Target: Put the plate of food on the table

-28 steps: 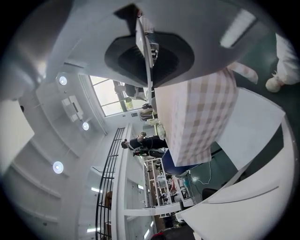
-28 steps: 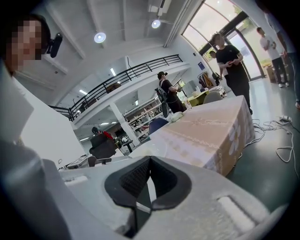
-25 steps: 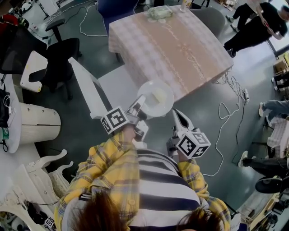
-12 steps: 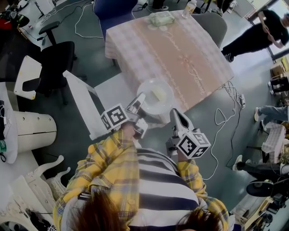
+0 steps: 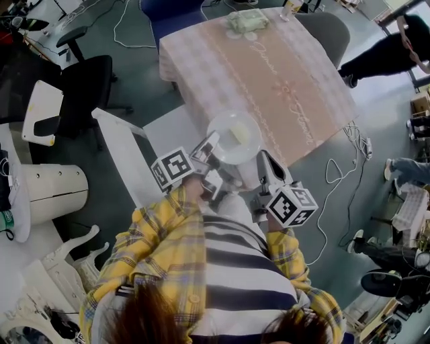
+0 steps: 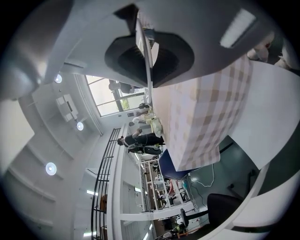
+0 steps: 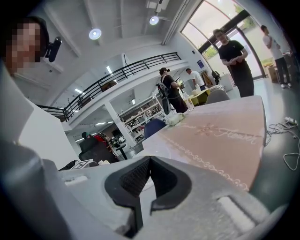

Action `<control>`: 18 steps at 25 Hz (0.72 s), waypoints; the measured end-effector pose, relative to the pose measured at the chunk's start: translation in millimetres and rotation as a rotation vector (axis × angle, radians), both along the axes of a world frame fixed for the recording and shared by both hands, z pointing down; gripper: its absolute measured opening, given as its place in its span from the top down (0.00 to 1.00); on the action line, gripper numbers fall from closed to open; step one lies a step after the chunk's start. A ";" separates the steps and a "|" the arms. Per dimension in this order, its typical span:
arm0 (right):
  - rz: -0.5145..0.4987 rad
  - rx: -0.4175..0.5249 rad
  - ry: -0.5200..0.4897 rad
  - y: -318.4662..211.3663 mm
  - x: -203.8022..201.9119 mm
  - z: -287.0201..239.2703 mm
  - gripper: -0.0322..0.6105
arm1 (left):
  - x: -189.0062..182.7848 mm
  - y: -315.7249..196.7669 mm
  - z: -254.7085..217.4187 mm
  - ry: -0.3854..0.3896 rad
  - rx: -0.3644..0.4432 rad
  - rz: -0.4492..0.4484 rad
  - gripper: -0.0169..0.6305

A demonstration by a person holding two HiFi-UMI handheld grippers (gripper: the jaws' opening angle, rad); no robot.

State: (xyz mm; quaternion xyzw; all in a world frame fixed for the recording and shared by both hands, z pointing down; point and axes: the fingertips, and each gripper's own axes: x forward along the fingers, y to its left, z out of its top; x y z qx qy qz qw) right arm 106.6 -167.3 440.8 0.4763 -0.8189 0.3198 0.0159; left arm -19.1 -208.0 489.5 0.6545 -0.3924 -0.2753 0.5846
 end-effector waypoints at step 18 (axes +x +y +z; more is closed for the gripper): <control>-0.126 -0.007 0.025 -98.3 46.3 8.7 0.95 | 39.0 -94.0 28.8 -0.046 -0.035 -0.121 0.96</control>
